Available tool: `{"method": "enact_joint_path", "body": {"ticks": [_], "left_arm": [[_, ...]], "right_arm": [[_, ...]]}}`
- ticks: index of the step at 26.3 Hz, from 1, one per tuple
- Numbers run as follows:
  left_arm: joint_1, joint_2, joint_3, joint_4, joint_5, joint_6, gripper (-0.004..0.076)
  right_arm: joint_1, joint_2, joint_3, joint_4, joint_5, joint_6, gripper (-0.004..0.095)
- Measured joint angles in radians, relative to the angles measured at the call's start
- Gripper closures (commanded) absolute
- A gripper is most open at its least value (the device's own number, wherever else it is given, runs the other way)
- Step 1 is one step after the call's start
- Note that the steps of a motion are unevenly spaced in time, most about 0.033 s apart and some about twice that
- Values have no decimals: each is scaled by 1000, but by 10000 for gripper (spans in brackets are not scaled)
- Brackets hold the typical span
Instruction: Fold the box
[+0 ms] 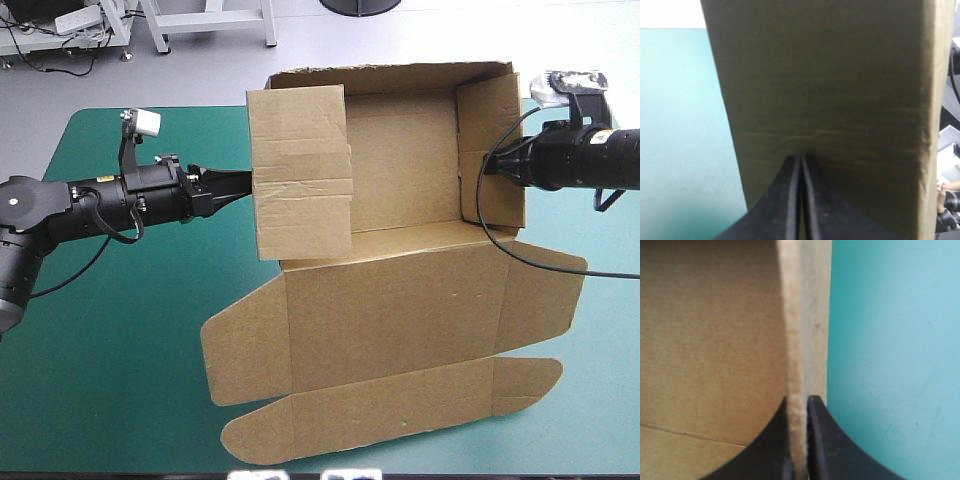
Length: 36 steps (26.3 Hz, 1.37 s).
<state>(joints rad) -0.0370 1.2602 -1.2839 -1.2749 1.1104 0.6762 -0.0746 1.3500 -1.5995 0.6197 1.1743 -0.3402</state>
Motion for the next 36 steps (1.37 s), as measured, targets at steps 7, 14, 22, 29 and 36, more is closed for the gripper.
{"method": "enact_joint_path", "body": {"ticks": [7, 14, 22, 29, 36], "left_arm": [[0, 0, 0, -37, 48, 37, 530], [0, 0, 0, -39, 76, 40, 237], [0, 0, 0, 87, 34, -28, 237], [0, 0, -11, 135, 3, -45, 237], [0, 0, -13, 132, -3, -46, 237]], "right_arm": [[31, 17, 0, -32, 1, 2, 925], [129, 67, 0, -102, -45, 40, 925], [181, 92, 1, -157, -84, 76, 925], [211, 115, 2, -201, -107, 122, 926], [212, 119, 2, -201, -119, 139, 925]]}}
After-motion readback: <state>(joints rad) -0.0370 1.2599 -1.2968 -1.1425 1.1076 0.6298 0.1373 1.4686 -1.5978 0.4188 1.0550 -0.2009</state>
